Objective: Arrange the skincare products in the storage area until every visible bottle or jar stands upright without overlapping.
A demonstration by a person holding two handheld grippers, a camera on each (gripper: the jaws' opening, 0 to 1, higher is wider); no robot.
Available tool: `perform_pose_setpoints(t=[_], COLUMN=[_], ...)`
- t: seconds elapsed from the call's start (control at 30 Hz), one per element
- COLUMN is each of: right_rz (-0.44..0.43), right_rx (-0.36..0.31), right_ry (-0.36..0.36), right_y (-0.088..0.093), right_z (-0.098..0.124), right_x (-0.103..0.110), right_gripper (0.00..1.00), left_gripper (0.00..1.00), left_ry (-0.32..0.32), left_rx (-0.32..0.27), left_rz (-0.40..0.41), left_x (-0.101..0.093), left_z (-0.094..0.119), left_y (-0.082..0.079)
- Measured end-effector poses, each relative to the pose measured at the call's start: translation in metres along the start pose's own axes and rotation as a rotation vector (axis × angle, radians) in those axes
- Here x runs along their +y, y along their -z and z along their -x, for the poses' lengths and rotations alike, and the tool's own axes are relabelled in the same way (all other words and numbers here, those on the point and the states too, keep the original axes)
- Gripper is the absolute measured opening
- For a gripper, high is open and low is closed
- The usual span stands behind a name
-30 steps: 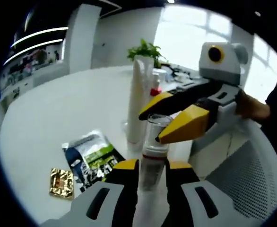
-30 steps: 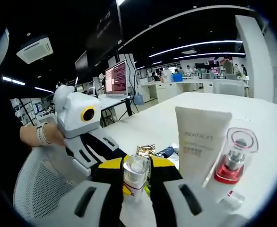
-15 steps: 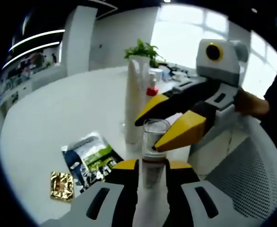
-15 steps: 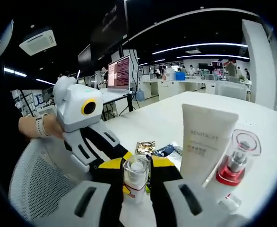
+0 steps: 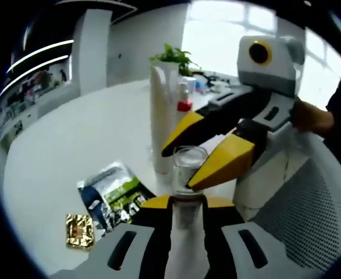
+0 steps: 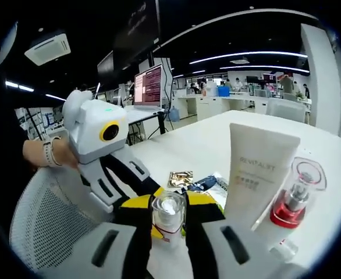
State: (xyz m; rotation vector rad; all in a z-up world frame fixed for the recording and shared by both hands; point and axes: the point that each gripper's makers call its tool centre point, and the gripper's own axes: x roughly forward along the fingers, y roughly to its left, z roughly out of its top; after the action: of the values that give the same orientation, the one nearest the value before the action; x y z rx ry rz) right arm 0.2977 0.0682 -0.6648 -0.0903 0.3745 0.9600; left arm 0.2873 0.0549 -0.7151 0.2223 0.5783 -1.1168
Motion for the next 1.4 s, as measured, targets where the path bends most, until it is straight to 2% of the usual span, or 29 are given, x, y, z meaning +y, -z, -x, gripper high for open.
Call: perform_pose_setpoints(t=[0.07,0.5,0.7,0.8,0.87,0.97,1.07,1.4], right_rz=[-0.003,-0.009,-0.038,-0.046,-0.045,-0.039,-0.071,-0.059], right_rx=[-0.003,-0.01,-0.006,0.022,0.048,0.054,0.068,0.149], right_ry=[-0.005,-0.015,-0.005,-0.011,-0.007,-0.007,-0.022,-0.001], right_y=[-0.001,-0.002,-0.001,0.004,0.009,0.01,0.014,0.03], right_z=[0.0,-0.001,-0.001,-0.002,-0.003,-0.003,-0.005,-0.005], right_x=[0.001,0.002,-0.003,-0.002,-0.002,-0.001,0.0,-0.004], right_gripper=[0.2,0.21,0.22,0.24,0.27,0.28,0.3,0.3], left_gripper=[0.17,0.17,0.17,0.17,0.17,0.17,0.17,0.19], left_ry=[-0.012,-0.026,-0.044,-0.049,-0.051,-0.056,-0.061,-0.063], left_rx=[0.002,0.016,0.027,0.054,0.052,0.047,0.04,0.069], left_rz=[-0.028,-0.047,-0.028,-0.048,-0.049,-0.052,-0.056,-0.086], left_x=[0.0,0.003,0.006,0.006,0.007,0.008,0.009,0.009], left_z=[-0.001,-0.004,-0.006,-0.008,-0.007,-0.007,-0.006,-0.006], left_y=[0.0,0.002,0.004,0.009,0.008,0.007,0.005,0.011])
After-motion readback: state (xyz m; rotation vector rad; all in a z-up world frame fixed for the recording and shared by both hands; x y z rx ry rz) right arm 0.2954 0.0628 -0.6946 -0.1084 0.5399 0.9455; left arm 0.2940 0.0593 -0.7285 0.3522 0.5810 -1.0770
